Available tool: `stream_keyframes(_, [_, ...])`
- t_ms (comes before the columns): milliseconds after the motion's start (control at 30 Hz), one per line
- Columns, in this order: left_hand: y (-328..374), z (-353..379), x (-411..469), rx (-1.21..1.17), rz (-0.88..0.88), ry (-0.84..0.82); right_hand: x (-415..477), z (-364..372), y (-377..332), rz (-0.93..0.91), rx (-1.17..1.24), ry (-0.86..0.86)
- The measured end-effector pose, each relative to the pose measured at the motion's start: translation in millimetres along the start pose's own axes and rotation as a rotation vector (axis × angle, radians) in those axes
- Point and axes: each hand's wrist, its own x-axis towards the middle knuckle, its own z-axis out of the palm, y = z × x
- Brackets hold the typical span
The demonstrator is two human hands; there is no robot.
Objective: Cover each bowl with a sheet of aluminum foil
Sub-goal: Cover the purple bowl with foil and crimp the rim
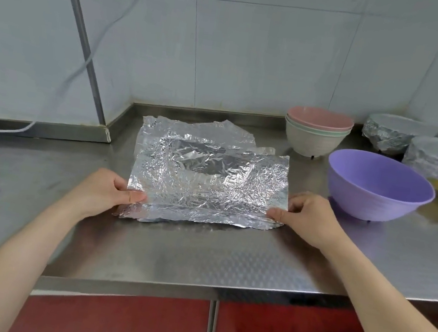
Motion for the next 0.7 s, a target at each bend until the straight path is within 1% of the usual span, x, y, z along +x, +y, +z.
stream_keyframes(100, [-2.2, 1.3, -0.4, 0.018, -0.008, 0.035, -0.6, -1.1, -4.7, 0.088, 0.109, -0.017])
stream_keyframes(167, [-3.1, 1.4, -0.8, 0.018, -0.01, 0.024, -2.0, -4.9, -7.5, 0.152, 0.171, -0.02])
stream_keyframes(233, [-2.8, 1.5, -1.4, 0.021, 0.009, 0.004, -3.5, -9.6, -7.1, 0.174, 0.2, -0.052])
stream_keyframes(367, [3.5, 1.7, -5.4, 0.062, 0.008, 0.028, -4.1, -12.2, -7.0, 0.196, 0.086, -0.089])
stream_keyframes(467, [6.8, 1.6, -9.4, 0.091, 0.019, 0.008, -2.0, -13.6, -10.1, 0.234, 0.094, -0.105])
stream_keyframes(533, [6.0, -1.2, -9.8, 0.111, 0.02, -0.014, -1.1, -16.4, -13.9, 0.263, 0.113, -0.144])
stream_keyframes(700, [2.7, -8.8, -8.6, 0.146, 0.01, -0.114, -2.6, -23.3, -27.1, 0.322, -0.01, -0.252])
